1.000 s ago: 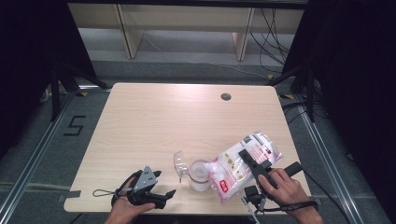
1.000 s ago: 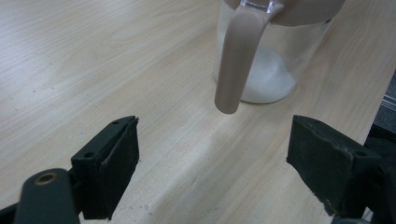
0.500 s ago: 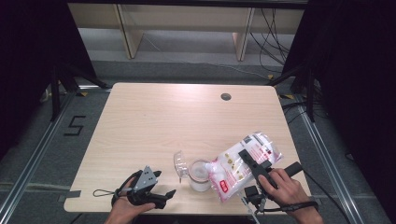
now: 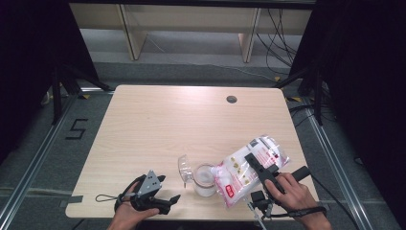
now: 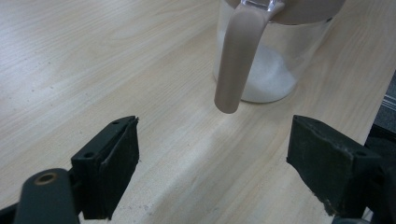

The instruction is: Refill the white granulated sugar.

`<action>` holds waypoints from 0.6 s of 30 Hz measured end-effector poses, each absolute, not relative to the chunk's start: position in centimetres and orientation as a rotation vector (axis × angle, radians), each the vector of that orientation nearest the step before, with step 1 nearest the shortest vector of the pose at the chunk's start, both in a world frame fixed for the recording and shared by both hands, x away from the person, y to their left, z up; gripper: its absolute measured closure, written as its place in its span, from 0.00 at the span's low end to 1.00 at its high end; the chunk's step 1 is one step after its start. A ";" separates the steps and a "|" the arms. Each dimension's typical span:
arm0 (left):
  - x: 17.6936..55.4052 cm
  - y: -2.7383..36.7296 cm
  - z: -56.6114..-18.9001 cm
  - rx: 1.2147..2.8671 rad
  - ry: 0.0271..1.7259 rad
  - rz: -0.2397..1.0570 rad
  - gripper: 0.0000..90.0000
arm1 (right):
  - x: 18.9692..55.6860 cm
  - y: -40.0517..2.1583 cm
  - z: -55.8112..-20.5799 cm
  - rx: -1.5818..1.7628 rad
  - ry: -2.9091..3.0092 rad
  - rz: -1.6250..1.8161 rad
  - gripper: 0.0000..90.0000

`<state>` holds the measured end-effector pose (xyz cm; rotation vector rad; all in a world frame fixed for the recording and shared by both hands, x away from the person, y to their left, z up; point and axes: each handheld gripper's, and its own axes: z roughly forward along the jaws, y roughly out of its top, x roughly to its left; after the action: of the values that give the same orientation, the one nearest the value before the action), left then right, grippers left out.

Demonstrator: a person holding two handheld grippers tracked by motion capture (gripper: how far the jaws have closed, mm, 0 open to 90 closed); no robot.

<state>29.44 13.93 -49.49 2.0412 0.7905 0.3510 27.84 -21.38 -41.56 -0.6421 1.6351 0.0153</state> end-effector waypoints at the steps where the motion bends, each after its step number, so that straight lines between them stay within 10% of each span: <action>1: 29.4 13.9 -49.5 2.041 0.792 0.351 0.18 | 27.8 -21.5 -41.6 -0.628 1.641 0.015 0.72; 18: 29.4 13.9 -49.5 2.041 0.790 0.356 0.18 | 27.8 -21.4 -41.8 -0.635 1.647 0.008 0.72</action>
<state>29.42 13.95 -49.46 2.0411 0.7901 0.3564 27.81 -21.36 -41.81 -0.6353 1.6470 0.0083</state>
